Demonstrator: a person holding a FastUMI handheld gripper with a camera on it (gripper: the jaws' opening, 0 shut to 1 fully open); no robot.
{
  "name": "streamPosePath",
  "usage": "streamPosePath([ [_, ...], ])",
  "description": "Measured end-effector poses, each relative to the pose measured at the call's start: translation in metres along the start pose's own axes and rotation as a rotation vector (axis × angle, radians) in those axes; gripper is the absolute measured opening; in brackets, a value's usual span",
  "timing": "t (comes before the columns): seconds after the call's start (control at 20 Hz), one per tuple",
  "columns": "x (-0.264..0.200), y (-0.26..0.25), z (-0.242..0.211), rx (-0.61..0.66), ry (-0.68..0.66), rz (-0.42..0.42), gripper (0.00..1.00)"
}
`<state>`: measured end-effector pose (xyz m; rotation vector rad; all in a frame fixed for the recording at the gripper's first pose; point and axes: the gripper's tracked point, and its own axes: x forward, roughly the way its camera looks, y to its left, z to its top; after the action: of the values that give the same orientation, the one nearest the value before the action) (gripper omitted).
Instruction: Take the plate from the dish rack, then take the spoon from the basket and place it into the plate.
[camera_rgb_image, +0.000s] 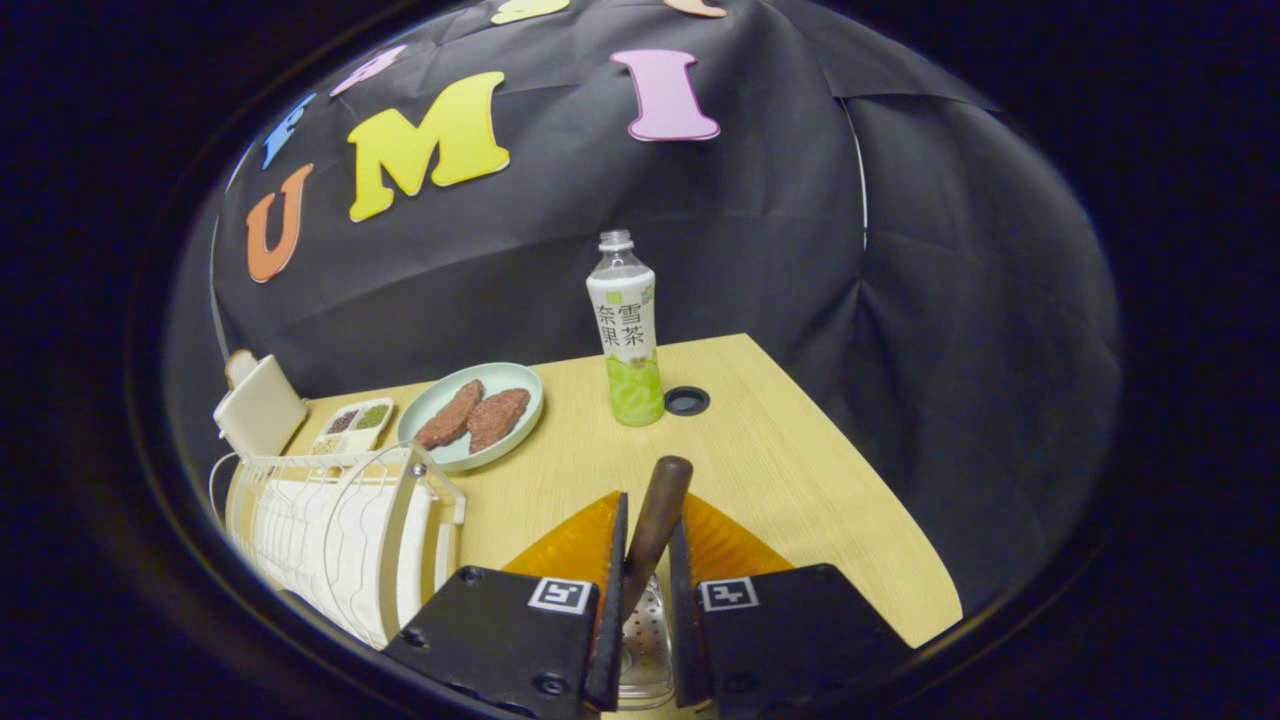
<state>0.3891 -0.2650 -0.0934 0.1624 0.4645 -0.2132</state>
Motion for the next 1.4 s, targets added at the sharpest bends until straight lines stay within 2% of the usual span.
streamPosePath([
  [0.1, -0.010, 0.010, 0.004, -0.003, -0.012, 0.018, 0.22],
  [0.3, -0.036, 0.020, 0.014, -0.064, -0.054, -0.002, 0.17],
  [0.65, -0.096, 0.025, 0.046, -0.092, -0.196, -0.055, 0.17],
  [0.95, -0.178, 0.060, 0.060, -0.098, -0.334, -0.021, 0.16],
  [1.2, -0.240, 0.093, 0.037, -0.128, -0.405, 0.014, 0.16],
  [1.4, -0.275, 0.125, -0.012, -0.150, -0.397, 0.062, 0.17],
])
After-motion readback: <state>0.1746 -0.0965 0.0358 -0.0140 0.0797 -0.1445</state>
